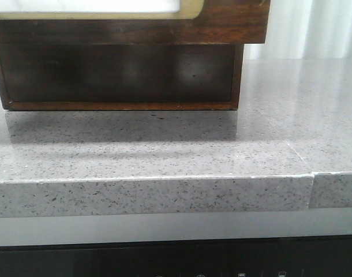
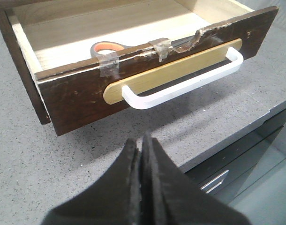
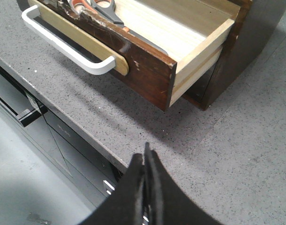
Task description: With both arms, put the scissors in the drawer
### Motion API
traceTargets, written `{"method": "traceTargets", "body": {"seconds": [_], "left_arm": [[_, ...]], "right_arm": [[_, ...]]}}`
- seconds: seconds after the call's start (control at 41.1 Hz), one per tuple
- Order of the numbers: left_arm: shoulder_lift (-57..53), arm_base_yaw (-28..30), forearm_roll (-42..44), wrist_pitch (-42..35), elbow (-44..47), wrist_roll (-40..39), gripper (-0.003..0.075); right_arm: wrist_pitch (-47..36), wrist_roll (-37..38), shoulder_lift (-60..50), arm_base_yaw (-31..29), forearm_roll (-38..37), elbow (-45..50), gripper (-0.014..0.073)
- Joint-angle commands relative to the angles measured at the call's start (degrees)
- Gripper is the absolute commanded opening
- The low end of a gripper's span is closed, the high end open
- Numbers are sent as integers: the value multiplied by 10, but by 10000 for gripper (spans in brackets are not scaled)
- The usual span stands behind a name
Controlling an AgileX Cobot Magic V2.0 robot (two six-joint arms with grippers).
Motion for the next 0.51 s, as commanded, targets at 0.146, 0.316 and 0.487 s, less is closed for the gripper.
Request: {"method": "traceTargets", "body": {"seconds": [0.146, 0.316, 0.487], "left_arm": [[-1, 18, 1, -48, -11, -5, -20], [-42, 109, 35, -134, 65, -5, -20], [-112, 192, 37, -267, 200, -5, -20]], "right_arm": [[-41, 0, -1, -5, 0, -13, -69], [-41, 0, -1, -5, 0, -13, -69], [-41, 0, -1, -5, 0, -13, -69]]}}
